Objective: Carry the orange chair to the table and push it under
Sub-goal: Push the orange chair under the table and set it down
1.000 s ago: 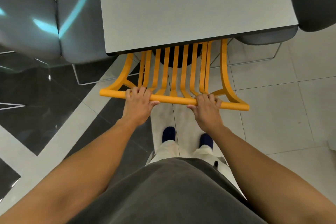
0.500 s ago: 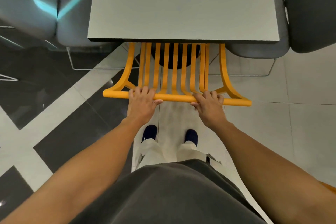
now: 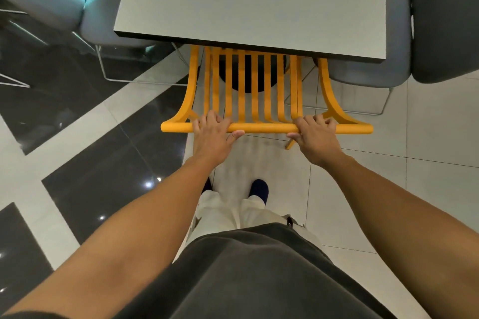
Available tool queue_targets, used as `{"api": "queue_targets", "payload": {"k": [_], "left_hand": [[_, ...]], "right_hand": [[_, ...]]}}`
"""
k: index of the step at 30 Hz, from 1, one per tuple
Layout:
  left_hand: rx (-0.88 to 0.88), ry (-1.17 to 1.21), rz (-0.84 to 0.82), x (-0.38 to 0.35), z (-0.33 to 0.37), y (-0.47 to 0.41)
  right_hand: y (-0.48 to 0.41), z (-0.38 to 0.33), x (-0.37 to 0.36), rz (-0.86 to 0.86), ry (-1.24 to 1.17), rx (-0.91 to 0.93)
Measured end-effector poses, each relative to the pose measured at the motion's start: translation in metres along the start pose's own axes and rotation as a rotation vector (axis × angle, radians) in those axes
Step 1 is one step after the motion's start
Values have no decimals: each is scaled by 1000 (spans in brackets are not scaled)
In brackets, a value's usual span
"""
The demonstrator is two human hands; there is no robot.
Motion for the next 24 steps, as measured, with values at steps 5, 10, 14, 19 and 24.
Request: {"api": "queue_targets", "payload": {"k": [5, 10, 14, 19, 24], "left_hand": [[-41, -80, -34, 3, -31, 0], [-78, -102, -77, 5, -40, -6], [-110, -93, -119, 13, -63, -13], [-144, -157, -160, 34, -112, -37], [-181, -189, -110, 34, -116, -37]], "right_hand": [[3, -8, -4, 56, 27, -20], [0, -20, -11, 91, -51, -68], [-5, -41, -15, 97, -94, -79], [-26, -94, -19, 99, -148, -108], [-28, -98, -19, 97, -184, -113]]}}
Point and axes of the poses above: each hand's wrist, its own y-axis away from the middle knuckle, its own x-axis out of the back of the hand, z = x × y, the point moved 1 cm from there along -y, towards the middle knuckle, and after that the axes turned 8 degrees about x, right-handed, at the moved point
